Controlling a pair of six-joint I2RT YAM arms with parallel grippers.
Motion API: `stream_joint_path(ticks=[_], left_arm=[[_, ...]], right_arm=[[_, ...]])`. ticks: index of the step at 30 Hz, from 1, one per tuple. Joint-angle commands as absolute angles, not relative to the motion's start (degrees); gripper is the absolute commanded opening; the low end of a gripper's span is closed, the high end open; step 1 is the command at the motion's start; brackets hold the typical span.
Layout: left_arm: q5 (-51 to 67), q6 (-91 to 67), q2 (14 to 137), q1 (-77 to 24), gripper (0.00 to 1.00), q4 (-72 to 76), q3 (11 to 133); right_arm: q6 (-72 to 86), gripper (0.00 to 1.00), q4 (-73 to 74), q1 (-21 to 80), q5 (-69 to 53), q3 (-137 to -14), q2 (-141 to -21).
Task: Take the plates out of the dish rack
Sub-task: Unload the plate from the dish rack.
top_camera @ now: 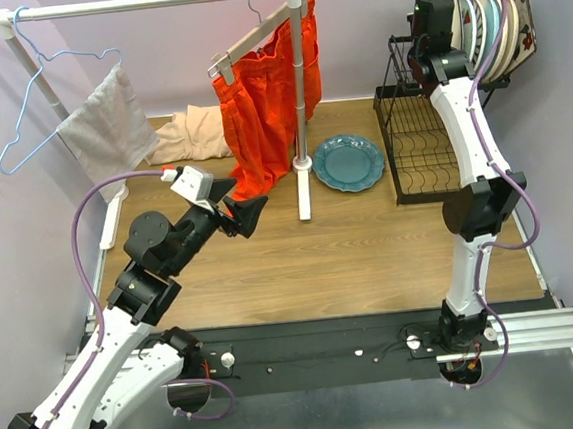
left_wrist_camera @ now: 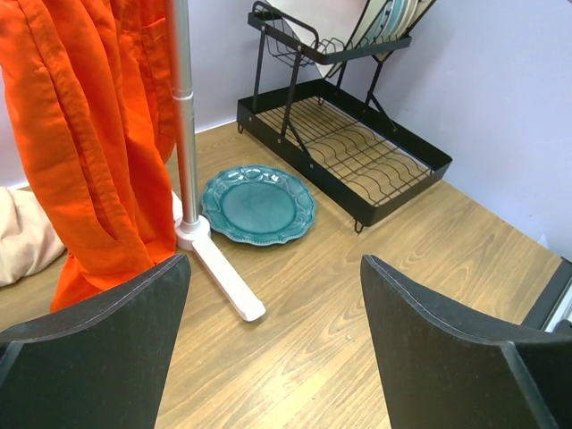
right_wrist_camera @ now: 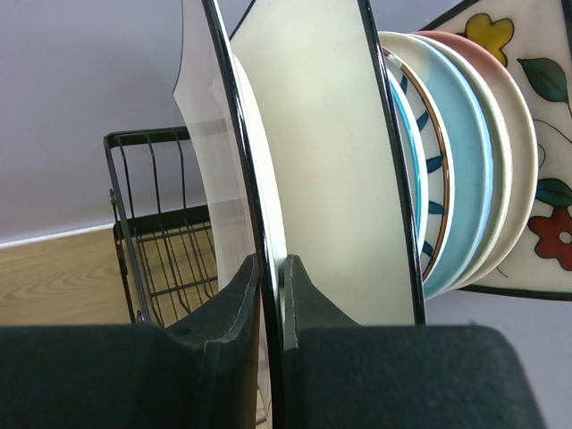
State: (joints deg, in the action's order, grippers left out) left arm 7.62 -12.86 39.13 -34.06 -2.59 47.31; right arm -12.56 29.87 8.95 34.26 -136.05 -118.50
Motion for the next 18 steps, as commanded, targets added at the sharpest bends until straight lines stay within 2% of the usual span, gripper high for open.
stream_joint_path(ticks=[1, 18], left_arm=[[9.58, -12.48, 39.55, -33.66, 0.86, -1.23, 47.20], [9.32, -12.39, 39.99, -33.22, 0.86, -1.41, 47.37]], right_arm=[[-14.06, 0.01, 27.95, 8.96, 35.59, -138.25, -120.15], [-15.73, 0.01, 21.36, 8.97, 36.48, -139.04, -117.78]])
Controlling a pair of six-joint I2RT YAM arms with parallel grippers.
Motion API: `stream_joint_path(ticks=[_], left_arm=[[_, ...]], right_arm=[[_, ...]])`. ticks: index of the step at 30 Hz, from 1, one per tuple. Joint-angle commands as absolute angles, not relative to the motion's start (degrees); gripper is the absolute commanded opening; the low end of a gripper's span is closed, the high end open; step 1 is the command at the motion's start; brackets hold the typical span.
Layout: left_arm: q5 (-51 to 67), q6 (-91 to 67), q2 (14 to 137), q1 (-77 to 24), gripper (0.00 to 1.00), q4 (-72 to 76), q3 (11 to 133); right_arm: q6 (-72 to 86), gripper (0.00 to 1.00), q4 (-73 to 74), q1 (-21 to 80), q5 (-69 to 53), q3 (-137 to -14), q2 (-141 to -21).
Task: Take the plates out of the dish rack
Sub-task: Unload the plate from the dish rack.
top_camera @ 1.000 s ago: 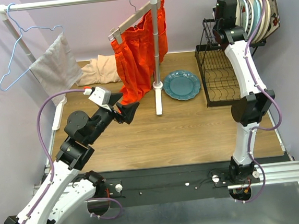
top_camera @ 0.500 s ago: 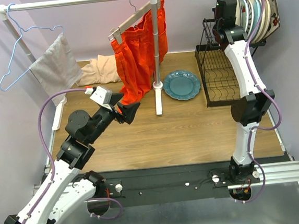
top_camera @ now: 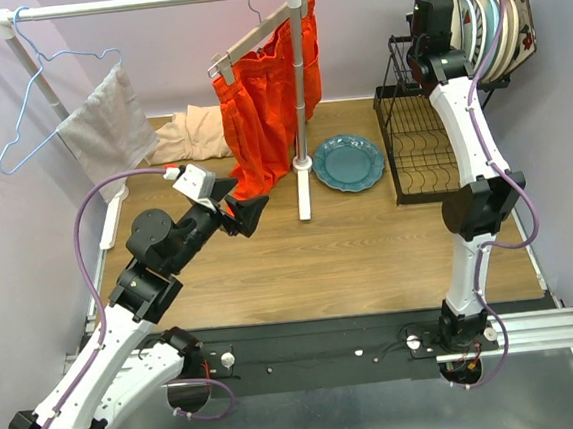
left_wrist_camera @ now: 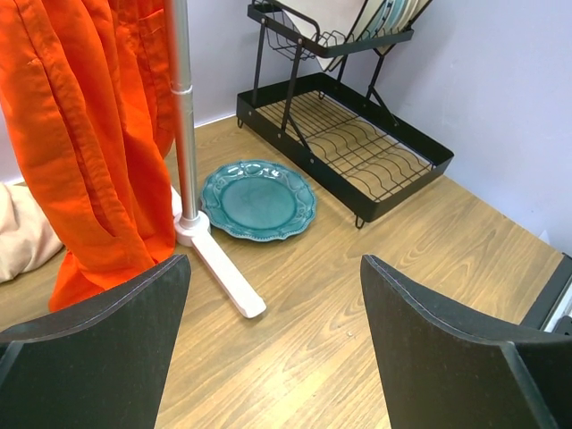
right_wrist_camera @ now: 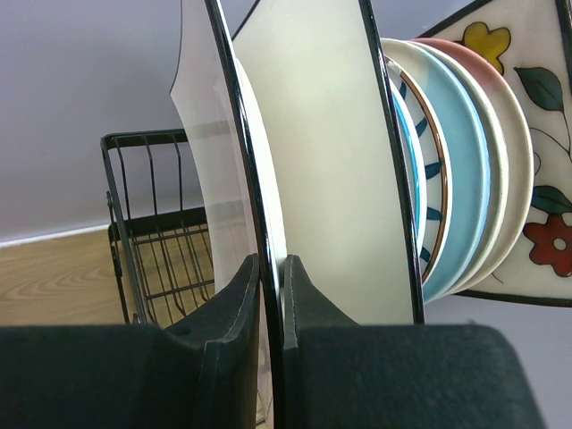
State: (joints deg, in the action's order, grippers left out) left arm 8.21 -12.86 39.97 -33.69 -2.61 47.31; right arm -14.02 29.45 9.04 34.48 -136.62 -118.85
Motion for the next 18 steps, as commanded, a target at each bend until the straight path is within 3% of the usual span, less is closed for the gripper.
stream_joint_path(ticks=[1, 18], left_arm=[[9.32, -12.48, 39.73, -33.22, 0.86, -1.41, 47.11], [8.96, -12.74, 40.08, -33.13, 0.86, -1.05, 46.93]], right_arm=[[-15.65, 0.01, 20.84, 8.96, 36.30, -138.96, -117.25], [-18.81, 0.01, 13.63, 8.97, 34.19, -138.17, -114.26]])
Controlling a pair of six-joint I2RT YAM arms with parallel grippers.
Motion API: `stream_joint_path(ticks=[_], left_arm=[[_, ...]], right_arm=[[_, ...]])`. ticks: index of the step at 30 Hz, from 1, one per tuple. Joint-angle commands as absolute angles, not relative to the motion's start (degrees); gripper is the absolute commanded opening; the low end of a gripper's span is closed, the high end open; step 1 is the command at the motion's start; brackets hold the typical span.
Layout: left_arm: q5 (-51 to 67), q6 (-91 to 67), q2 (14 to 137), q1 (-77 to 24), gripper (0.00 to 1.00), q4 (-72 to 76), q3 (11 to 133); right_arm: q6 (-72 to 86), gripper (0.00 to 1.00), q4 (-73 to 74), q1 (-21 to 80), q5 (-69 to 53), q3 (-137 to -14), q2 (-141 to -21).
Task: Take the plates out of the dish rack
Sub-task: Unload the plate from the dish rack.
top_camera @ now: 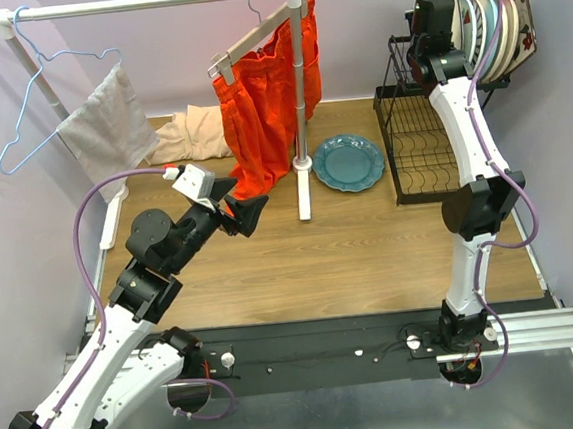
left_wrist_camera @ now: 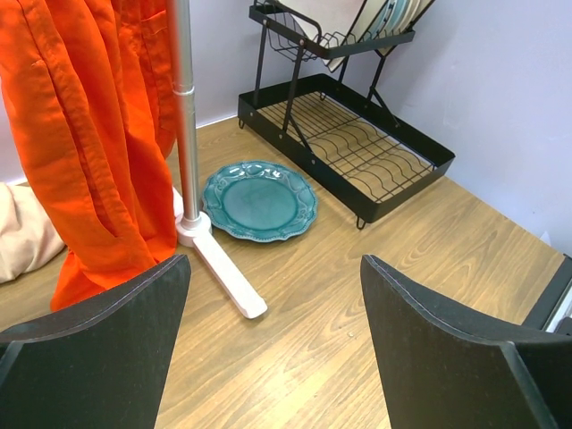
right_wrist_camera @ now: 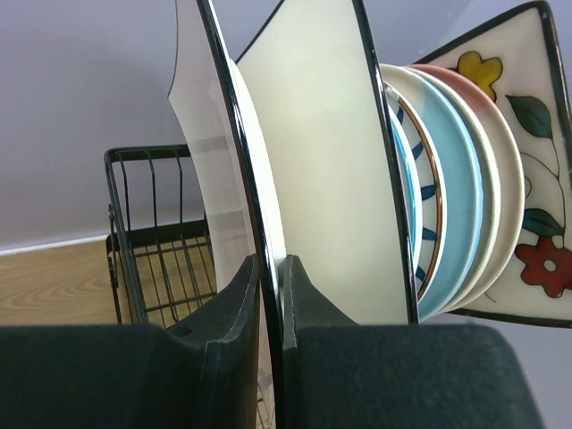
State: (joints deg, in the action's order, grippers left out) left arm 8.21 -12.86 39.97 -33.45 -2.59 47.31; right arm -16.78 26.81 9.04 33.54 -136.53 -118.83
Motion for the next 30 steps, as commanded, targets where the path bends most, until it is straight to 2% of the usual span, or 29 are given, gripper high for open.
stream_joint_path(ticks=[1, 30], left_arm=[[9.23, -12.74, 40.17, -33.13, 0.86, -1.05, 47.02], [9.76, -12.92, 40.78, -32.43, 0.86, -0.88, 46.93]], right_arm=[[-19.07, 0.01, 13.36, 8.96, 34.19, -138.16, -113.74], [-14.15, 0.01, 8.35, 8.88, 33.22, -135.62, -111.18]])
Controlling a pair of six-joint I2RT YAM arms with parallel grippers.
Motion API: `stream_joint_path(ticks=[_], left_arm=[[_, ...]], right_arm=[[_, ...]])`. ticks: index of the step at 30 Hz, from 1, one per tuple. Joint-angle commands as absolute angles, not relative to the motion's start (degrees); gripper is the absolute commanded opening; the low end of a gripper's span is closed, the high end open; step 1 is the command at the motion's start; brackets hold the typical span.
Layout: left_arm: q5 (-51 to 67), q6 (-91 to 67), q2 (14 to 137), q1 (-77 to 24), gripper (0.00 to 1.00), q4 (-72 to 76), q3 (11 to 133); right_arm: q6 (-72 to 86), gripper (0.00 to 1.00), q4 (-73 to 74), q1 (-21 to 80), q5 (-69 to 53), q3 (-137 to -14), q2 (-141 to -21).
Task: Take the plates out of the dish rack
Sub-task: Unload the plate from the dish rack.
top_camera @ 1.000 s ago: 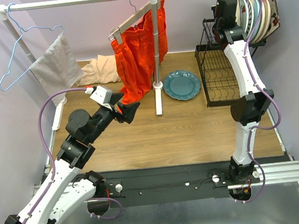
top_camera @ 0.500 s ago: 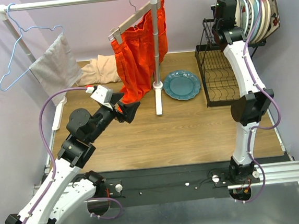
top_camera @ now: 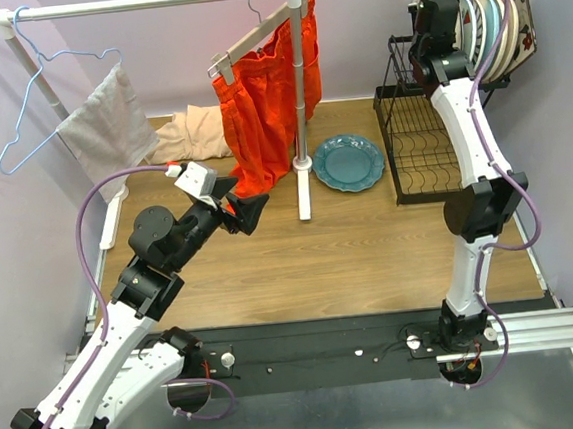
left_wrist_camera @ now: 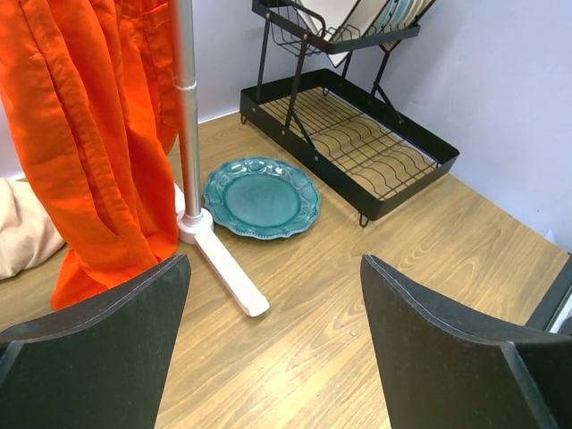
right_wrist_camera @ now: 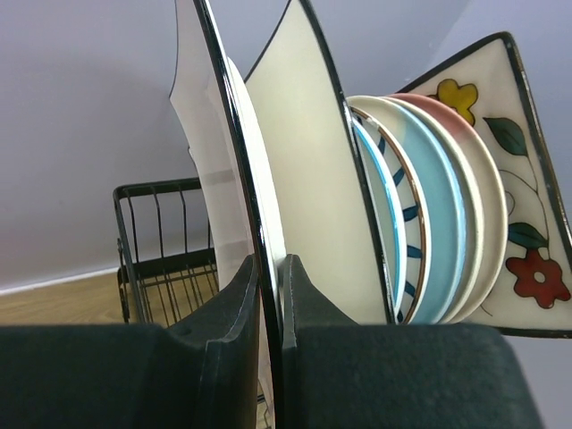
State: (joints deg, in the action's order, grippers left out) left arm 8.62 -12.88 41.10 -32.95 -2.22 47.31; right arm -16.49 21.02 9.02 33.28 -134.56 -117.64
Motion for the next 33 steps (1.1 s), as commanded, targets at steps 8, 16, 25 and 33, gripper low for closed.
stream_joint_path(ticks=[8, 16, 25, 33], left_arm=[[9.84, -12.83, 40.96, -32.43, 0.86, -0.88, 47.02], [9.93, -12.92, 41.31, -32.34, 0.86, -0.79, 47.11], [10.11, -13.01, 41.57, -32.26, 0.86, -0.79, 47.02], [9.93, -12.92, 41.40, -32.17, 0.86, -0.79, 46.93]], right_arm=[[-12.92, 0.01, 6.94, 8.88, 32.78, -135.53, -111.18], [-12.74, 0.01, 5.45, 8.88, 32.43, -135.88, -111.09], [-13.36, 0.01, 5.01, 8.96, 32.61, -136.49, -110.57], [-12.04, 0.01, 4.92, 8.88, 32.17, -136.05, -109.16]])
